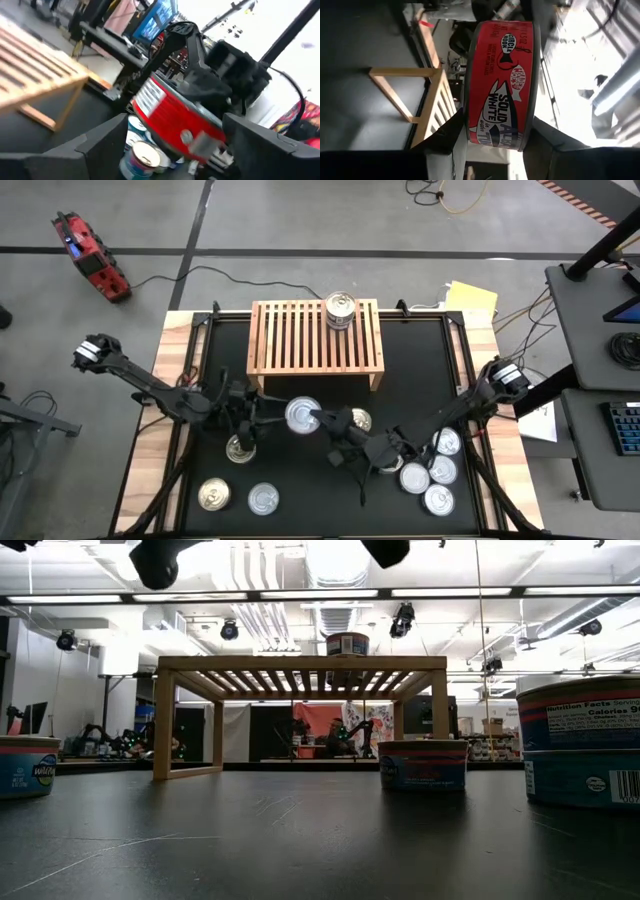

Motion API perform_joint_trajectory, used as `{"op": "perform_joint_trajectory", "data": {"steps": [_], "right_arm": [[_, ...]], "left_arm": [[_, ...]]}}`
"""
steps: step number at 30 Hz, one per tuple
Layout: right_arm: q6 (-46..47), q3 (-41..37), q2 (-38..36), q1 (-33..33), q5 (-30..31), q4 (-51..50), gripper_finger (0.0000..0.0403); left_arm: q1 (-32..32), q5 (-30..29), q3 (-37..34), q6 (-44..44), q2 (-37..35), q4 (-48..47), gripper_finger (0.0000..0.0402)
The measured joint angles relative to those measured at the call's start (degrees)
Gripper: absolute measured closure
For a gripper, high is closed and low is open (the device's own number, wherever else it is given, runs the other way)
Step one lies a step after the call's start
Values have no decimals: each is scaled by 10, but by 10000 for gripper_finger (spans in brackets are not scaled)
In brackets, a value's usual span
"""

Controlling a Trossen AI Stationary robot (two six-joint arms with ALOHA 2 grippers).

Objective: Stack canned seafood by type on shelf
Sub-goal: Put the red tuna can on the shelf

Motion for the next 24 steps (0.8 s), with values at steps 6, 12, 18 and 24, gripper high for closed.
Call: {"op": "perform_joint_trajectory", "data": {"steps": [6, 12, 18, 24], "right_arm": [[49, -3, -27, -36, -25, -4, 273], [122, -3, -49, -94, -125, -11, 273], [192, -3, -46, -179, -193, -26, 273], [282, 44, -34, -244, -234, -125, 273]], "left_arm": [[3, -33, 0, 102, -57, -74, 100], [13, -103, 10, 289, -127, -108, 116], [49, -103, 78, 372, -186, -293, 127], [109, -73, 146, 365, -176, -510, 130]]}}
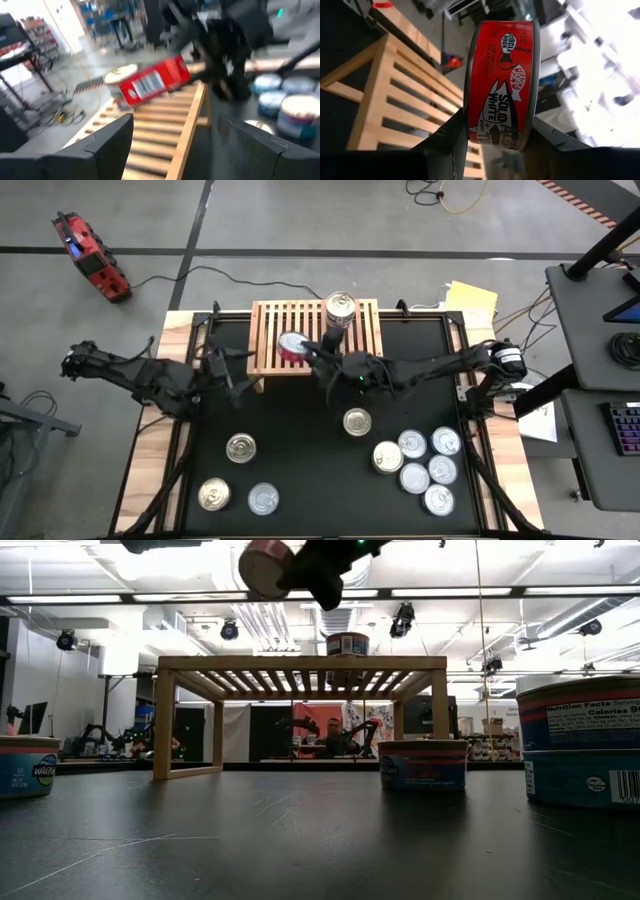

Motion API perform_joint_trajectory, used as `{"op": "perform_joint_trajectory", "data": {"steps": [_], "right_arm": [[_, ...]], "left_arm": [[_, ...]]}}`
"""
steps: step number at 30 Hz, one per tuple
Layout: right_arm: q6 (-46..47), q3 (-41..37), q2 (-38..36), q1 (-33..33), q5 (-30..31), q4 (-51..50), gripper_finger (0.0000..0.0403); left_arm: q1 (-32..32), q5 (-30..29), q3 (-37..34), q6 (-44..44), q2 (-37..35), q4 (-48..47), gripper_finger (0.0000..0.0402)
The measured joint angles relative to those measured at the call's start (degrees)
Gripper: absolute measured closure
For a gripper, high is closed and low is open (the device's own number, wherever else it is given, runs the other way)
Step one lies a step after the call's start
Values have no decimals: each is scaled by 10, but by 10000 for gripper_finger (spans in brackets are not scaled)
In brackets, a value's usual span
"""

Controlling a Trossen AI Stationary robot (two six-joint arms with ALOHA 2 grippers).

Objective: Stack canned seafood by type on shelf
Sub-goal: Put the red tuna can on the shelf

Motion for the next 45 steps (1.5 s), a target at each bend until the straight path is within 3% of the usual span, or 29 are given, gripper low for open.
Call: {"op": "perform_joint_trajectory", "data": {"steps": [8, 12, 18, 24, 33, 45], "right_arm": [[156, 108, 6, -19, -25, -314, 273], [177, 131, 6, -19, -18, -361, 273], [174, 135, 21, -31, -24, -302, 273], [124, 150, 74, -60, -19, -254, 273], [123, 189, 116, -77, 45, -327, 273], [158, 189, 115, -77, 41, -394, 273]], "left_arm": [[26, 2, -17, -31, 17, -40, 130], [26, 0, -21, -54, 14, -65, 130], [26, -5, -15, -71, 11, -96, 130], [26, -46, 20, -56, 2, -134, 130], [26, -46, 33, -45, -10, -161, 130], [26, -46, 30, -52, -5, -159, 130]]}}
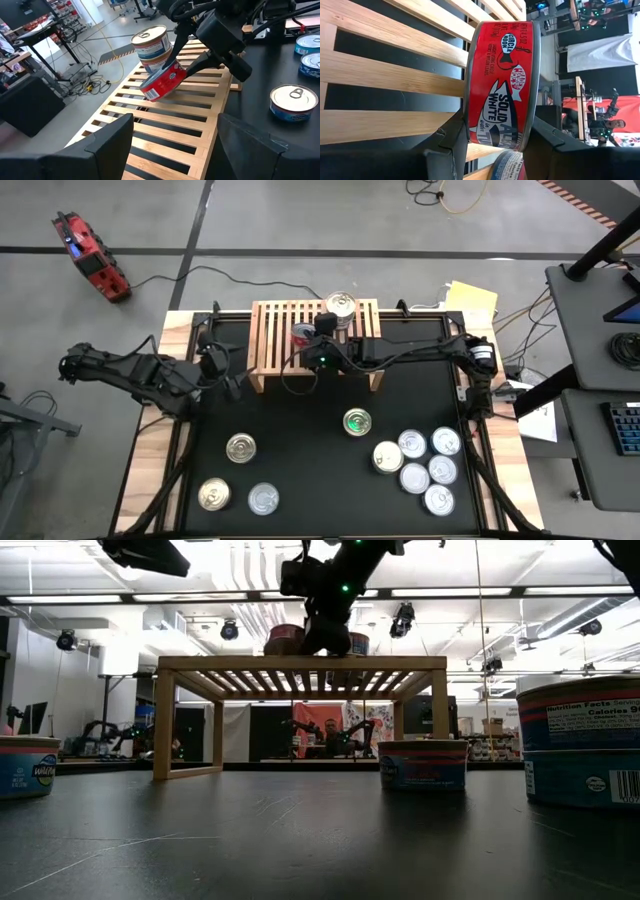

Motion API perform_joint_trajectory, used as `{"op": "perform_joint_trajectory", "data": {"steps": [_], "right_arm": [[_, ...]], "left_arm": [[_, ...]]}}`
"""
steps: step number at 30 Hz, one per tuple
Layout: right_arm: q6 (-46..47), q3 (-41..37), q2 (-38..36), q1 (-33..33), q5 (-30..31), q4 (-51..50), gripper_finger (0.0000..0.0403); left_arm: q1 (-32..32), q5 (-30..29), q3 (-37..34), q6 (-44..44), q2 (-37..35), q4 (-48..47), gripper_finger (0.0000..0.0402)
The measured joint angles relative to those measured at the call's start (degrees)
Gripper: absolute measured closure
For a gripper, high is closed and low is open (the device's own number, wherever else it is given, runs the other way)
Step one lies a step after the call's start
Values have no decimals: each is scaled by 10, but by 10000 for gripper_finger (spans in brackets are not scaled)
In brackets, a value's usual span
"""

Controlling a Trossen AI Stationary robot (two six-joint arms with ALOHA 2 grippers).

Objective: Stack canned seafood by type on shelf
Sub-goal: Put the red tuna can on the shelf

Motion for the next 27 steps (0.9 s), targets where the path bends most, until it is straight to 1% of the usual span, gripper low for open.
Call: {"op": "perform_joint_trajectory", "data": {"steps": [2, 9, 16, 21, 27], "right_arm": [[1, 0, 0, 0, 0, 0, 269], [2, 0, 0, 0, 0, -1, 222], [3, 0, 0, 0, -5, -4, 214], [20, 0, 0, 0, -39, -3, 205], [37, 0, 0, 0, -50, 0, 192]], "left_arm": [[0, 0, 0, -2, 2, 0, 130], [0, 0, 0, -6, 12, 0, 130], [0, 0, 0, -10, 22, 0, 130], [0, 0, 0, -13, 29, 0, 130], [1, 0, 0, -14, 37, 5, 130]]}}
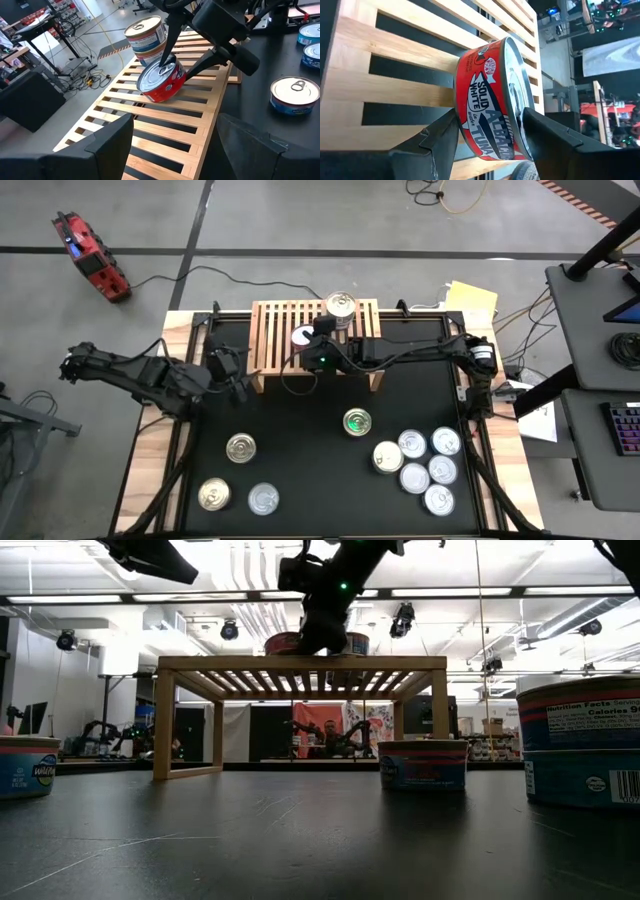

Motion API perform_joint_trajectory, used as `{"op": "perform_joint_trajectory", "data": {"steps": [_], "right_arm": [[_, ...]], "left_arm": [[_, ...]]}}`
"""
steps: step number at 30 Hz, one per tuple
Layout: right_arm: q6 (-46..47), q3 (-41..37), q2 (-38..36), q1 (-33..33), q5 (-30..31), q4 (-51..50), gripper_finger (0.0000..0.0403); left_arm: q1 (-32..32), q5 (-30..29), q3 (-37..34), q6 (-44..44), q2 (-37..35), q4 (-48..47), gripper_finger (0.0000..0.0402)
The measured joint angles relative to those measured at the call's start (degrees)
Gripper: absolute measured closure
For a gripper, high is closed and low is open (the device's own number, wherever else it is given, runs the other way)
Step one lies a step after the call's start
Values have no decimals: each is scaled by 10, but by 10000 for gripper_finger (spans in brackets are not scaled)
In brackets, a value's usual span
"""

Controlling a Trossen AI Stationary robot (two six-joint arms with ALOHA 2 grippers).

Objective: Stack canned seafood by type on shelf
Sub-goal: Put the red tuna can on the shelf

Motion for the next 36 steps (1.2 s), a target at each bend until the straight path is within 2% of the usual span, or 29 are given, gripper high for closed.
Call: {"op": "perform_joint_trajectory", "data": {"steps": [5, 17, 36], "right_arm": [[21, 0, 0, 0, -31, 0, 177], [34, 0, -2, 0, -32, 0, 134], [55, 0, -28, 30, -31, -12, 94]], "left_arm": [[0, 0, 0, 0, 8, 6, 130], [0, 0, 0, 0, 18, 17, 130], [0, 1, 0, 0, 20, 18, 130]]}}
